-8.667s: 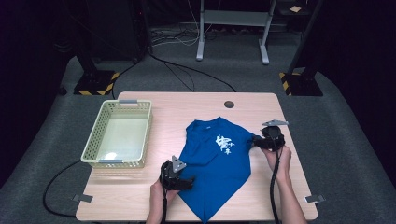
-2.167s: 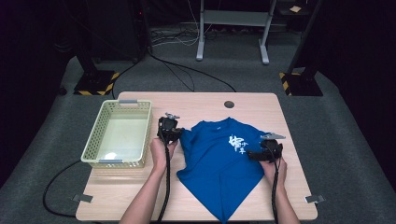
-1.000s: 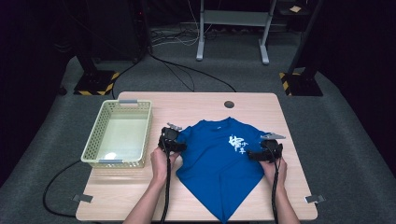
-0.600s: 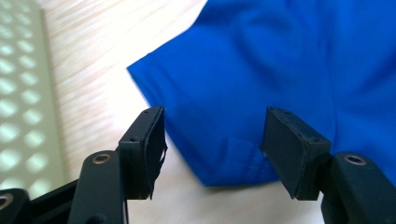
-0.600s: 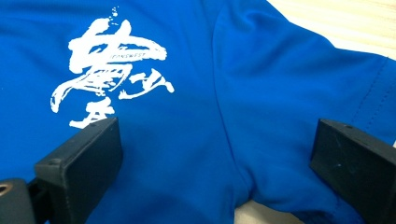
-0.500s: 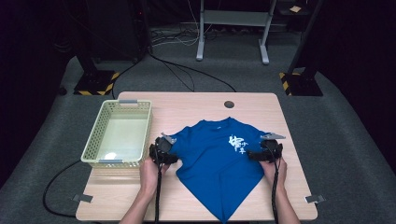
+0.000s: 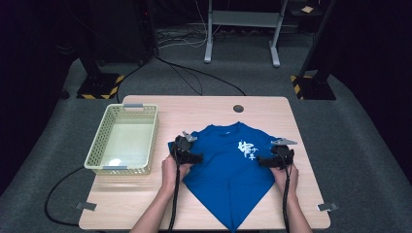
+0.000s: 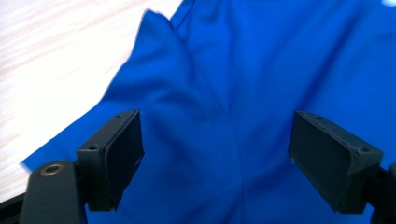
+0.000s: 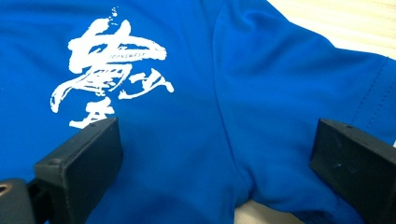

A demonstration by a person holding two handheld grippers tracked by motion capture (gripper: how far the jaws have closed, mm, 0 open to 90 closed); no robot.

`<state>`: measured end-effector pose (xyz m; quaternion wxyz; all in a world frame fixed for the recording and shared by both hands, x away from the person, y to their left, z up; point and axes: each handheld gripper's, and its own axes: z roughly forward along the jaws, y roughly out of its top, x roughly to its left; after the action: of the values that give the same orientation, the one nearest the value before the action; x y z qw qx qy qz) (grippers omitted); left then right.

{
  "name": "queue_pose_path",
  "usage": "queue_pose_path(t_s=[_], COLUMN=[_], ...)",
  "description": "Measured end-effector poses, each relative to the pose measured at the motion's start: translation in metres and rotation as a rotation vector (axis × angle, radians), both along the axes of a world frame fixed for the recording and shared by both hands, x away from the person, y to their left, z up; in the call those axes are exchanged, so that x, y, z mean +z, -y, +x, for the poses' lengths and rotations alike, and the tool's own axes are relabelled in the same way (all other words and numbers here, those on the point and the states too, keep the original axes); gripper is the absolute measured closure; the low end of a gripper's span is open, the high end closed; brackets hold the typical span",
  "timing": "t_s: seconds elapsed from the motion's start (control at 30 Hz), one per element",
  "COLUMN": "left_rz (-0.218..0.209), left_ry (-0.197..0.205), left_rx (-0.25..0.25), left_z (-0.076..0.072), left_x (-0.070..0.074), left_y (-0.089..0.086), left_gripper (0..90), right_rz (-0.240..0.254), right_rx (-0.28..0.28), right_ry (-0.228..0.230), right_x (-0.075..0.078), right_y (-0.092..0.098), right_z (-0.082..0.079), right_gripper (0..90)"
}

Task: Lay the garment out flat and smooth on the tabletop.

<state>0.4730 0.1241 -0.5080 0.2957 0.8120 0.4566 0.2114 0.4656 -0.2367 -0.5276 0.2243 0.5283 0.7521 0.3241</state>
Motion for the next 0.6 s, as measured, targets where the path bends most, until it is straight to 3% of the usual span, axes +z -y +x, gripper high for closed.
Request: queue_pose_path(t_s=[0.07, 0.13, 0.23, 0.3, 0.6], left_rz=[0.006, -0.053, -0.091, -0.099, -0.087], left_ry=[-0.019, -0.03, -0.007, 0.005, -0.017], left_rx=[0.021, 0.034, 0.081, 0.095, 0.104], left_z=[0.004, 0.007, 0.01, 0.012, 0.032], left_x=[-0.007, -0.011, -0.015, -0.016, -0.015], left_y=[-0.002, -0.012, -0.026, -0.031, -0.037], left_gripper=[14.3, 12.1, 9.8, 9.7, 7.7], right_rz=[0.0, 0.0, 0.0, 0.0, 0.0], right_rx=[-0.002, -0.002, -0.003, -0.003, -0.013], right_ry=[0.0, 0.0, 0.0, 0.0, -0.005], right_x=[0.0, 0.0, 0.0, 0.0, 0.0], right_y=[0.0, 0.0, 0.0, 0.0, -0.001], right_z=[0.0, 0.0, 0.0, 0.0, 0.003], right_gripper=[1.9, 2.0, 1.9, 1.9, 0.9])
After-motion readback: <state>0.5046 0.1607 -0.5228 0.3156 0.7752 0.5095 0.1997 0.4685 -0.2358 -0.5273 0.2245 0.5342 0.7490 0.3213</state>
